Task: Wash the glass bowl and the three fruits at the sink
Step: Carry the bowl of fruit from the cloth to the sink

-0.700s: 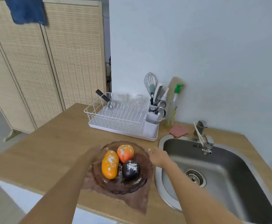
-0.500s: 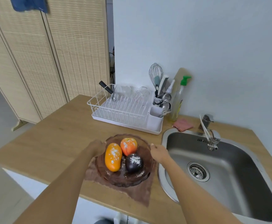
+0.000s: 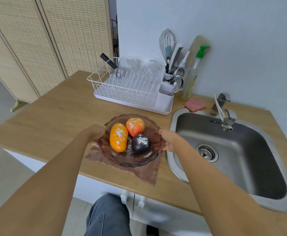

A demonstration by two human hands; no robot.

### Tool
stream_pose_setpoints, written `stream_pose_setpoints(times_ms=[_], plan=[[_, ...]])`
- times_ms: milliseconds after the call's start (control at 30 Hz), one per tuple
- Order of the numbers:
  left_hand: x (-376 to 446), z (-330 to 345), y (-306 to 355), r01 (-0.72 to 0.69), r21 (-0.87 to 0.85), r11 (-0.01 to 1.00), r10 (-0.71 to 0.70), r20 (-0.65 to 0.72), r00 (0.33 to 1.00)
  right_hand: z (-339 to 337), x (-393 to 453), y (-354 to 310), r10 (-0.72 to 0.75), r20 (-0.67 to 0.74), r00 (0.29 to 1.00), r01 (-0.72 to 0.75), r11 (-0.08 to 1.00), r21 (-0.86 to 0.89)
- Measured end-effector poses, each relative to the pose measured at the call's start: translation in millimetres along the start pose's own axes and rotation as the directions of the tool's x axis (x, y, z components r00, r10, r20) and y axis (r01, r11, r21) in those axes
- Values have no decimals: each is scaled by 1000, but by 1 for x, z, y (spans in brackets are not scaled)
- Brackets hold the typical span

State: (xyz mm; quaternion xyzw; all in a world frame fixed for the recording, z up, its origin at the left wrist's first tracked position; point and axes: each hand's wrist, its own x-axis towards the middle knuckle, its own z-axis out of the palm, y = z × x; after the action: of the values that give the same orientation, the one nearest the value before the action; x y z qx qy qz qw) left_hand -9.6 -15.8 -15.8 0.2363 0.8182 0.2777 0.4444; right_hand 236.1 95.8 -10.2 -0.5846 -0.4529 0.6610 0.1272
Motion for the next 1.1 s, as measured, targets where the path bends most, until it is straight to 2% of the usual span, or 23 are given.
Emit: stream_pose_setpoints(times_ms=[200, 500, 633, 733, 900, 1100], plan=[[-3, 4, -5, -7, -117, 993, 2, -46, 999, -2, 1, 1, 14, 9, 1000, -14, 998, 60], [-13, 12, 23, -29, -76, 997, 30, 20, 999, -28, -1, 5, -5, -33, 999, 11, 983, 185], [-11, 36, 44, -77, -72, 994, 83, 75, 994, -57, -5, 8, -32, -58, 998, 43, 976, 212], [-11, 60, 62, -126, -88, 988, 134, 92, 987, -83, -6, 16, -31, -131, 991, 61, 970, 234], [-14, 103, 87, -147, -57, 988, 155, 198, 968, -124, -9, 35, -4, -215, 977, 64, 960, 272], [-7, 150, 112, -181, -32, 983, 183, 259, 948, -170, -7, 54, 28, -259, 966, 62, 942, 331]])
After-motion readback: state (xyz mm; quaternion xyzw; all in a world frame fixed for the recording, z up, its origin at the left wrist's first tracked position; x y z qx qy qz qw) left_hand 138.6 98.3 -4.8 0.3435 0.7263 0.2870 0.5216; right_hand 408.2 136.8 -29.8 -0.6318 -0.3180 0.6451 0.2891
